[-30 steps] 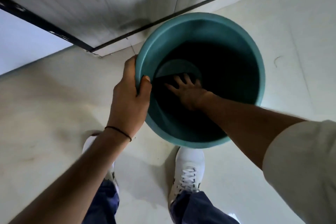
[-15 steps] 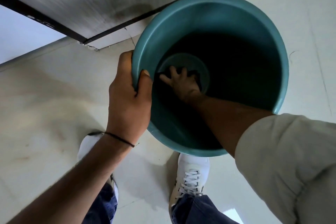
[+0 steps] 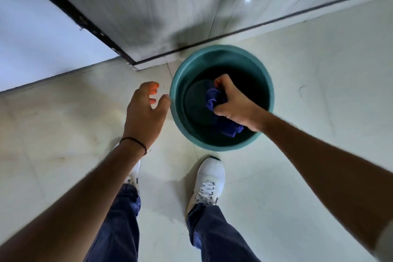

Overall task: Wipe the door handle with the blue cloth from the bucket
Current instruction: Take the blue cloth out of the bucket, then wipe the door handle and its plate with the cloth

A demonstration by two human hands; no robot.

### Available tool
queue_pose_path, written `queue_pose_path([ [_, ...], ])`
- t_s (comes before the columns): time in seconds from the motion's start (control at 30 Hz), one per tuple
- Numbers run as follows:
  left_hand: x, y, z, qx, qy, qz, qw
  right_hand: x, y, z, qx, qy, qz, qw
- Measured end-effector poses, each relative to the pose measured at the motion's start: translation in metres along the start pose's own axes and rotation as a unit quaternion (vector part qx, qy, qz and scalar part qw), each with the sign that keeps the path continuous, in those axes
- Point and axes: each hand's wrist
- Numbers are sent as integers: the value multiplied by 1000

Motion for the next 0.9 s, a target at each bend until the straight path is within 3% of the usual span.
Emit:
queue_pose_path([
  [0.1,44,50,-30,28,7,-46,999,79,7,62,-218,-10,20,976],
  [0.2,102,110,-61,46,7,-71,996,157,-3,127,-345,-8,41,938],
  [0.5,296,330,-114,72,-8,-147,986,377,-92,332,-546,5,200,814],
  [0.6,362,400,-104,83,-2,-178,981,440,-131,393,-517,42,243,820],
  [0.77,457,520,-71,79,-51,-259,961,508,-214,471,-424,96,169,885],
  [0.9,500,598,-45,116,-69,-310,941,531,-277,523,-375,139,144,905],
])
Point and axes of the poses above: each hand's wrist, its own x-axis away from the middle knuckle, its own y-axis out of the back of the hand, z = x × y, and after that the axes turned 1 degree about z, right-handed
